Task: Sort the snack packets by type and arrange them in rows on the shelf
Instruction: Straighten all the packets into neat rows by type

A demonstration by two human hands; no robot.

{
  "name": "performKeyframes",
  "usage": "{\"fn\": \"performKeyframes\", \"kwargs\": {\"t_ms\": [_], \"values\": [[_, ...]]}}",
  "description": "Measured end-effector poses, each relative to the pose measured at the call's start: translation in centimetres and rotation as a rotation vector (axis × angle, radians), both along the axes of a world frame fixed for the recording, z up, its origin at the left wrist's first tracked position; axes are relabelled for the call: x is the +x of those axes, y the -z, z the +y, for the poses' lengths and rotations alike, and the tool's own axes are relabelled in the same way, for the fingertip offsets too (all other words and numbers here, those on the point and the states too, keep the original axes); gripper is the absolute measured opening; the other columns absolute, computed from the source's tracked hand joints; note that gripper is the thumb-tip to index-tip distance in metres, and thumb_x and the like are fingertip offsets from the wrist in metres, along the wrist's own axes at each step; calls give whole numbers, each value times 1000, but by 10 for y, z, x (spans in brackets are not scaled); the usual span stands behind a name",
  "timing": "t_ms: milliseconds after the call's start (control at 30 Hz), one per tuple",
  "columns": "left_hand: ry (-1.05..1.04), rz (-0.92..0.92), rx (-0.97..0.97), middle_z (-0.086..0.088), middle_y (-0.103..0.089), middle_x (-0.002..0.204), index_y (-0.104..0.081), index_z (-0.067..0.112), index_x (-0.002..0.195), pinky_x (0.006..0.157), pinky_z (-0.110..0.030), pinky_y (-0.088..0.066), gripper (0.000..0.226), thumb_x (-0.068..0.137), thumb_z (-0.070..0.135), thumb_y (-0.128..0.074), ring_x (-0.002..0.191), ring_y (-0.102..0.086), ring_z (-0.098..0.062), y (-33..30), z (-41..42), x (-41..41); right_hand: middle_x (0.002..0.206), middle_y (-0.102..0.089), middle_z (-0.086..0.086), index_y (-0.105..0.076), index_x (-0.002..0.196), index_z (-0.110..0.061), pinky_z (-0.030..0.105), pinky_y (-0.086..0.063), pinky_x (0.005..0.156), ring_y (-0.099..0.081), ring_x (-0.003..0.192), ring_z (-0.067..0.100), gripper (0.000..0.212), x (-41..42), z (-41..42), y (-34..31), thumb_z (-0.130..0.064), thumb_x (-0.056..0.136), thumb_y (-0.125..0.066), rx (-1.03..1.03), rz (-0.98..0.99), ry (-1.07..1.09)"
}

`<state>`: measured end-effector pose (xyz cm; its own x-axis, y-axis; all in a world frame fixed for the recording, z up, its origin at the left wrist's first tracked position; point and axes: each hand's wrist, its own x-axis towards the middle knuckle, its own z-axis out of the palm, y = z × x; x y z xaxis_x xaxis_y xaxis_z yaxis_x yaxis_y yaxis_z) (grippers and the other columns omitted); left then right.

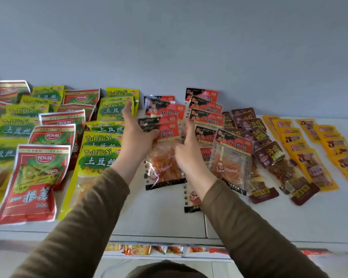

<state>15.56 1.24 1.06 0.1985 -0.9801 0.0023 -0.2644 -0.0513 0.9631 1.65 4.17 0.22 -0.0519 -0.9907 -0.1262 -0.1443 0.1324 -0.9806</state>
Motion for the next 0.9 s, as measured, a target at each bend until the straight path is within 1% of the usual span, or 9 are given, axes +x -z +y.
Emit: {"fn": "performKeyframes", "kwargs": {"t_ms": [133, 233, 300, 367, 433, 600, 767, 833, 900], "values": [[28, -271, 17, -10, -42, 155, 2, 29, 162, 108, -55, -48, 110, 87, 16, -77, 136, -50, -30, 16, 0, -1, 164, -27, 0, -16, 160, -26, 53, -27, 122, -25, 151, 25, 72, 6, -6, 8, -5, 100, -51, -73, 282, -21], [23, -280, 18, -8, -34, 161, -1, 29, 162, 106, -52, -49, 109, 86, 25, -79, 136, -48, -30, 14, -9, 3, 166, -22, -3, -18, 160, -24, 45, -24, 124, -22, 152, 19, 65, 7, -28, -7, -14, 104, -48, -134, 196, 38], [21, -251, 68, -10, -41, 155, -4, 29, 162, 97, -50, -56, 106, 87, 27, -79, 125, -57, -31, 8, -19, 3, 166, -24, -1, -18, 161, -20, 31, -34, 117, -34, 147, 18, 63, 9, -50, -17, -15, 105, -47, -130, 196, 48], [25, -185, 158, -12, -51, 146, -5, 24, 161, 91, -48, -58, 103, 89, 29, -78, 114, -63, -31, 2, -30, 1, 164, -28, 3, -17, 161, -17, 12, -52, 80, -58, 117, 13, 64, 11, -68, -21, -16, 105, -47, -75, 211, 21], [24, -92, 259, -14, -58, 136, -8, 18, 160, 91, -48, -57, 101, 89, 30, -79, 108, -65, -31, -3, -39, -3, 162, -32, 6, -18, 161, -15, 7, -46, 53, -56, 84, 2, 63, 13, -81, -19, -17, 104, -47, 14, 207, -3], [29, -84, 406, -20, -61, 129, -8, 15, 159, 98, -53, -54, 93, 93, 27, -73, 108, -67, -37, -17, -56, -10, 151, -44, 13, -29, 154, -11, 47, -50, 101, -53, 127, 29, 58, 13, -96, -20, -19, 100, -50, 161, 208, 21], [-47, 19, 438, -23, -56, 133, -13, 7, 157, 101, -56, -52, 85, 96, 22, -69, 117, -63, -40, -30, -78, -14, 129, -59, 16, -23, 155, -10, 48, -59, 90, -64, 111, 32, 56, 14, -99, -20, -13, 103, -44, 223, -35, 45], [-52, 78, 495, -21, -65, 125, -36, 5, 147, 98, -54, -55, 62, 98, 29, -65, 111, -68, -38, -29, -82, -10, 118, -65, 18, -26, 154, -12, 39, -63, 69, -70, 95, 30, 52, 17, -97, -17, -13, 105, -44, 259, -172, 51], [-13, 132, 539, -17, -73, 116, -57, 8, 120, 98, -52, -56, 34, 102, 37, -57, 105, -72, -35, -26, -82, -7, 112, -65, 16, -27, 153, -15, 38, -63, 68, -71, 90, 29, 52, 17, -94, -14, -11, 104, -45, 279, -287, 61]]}}
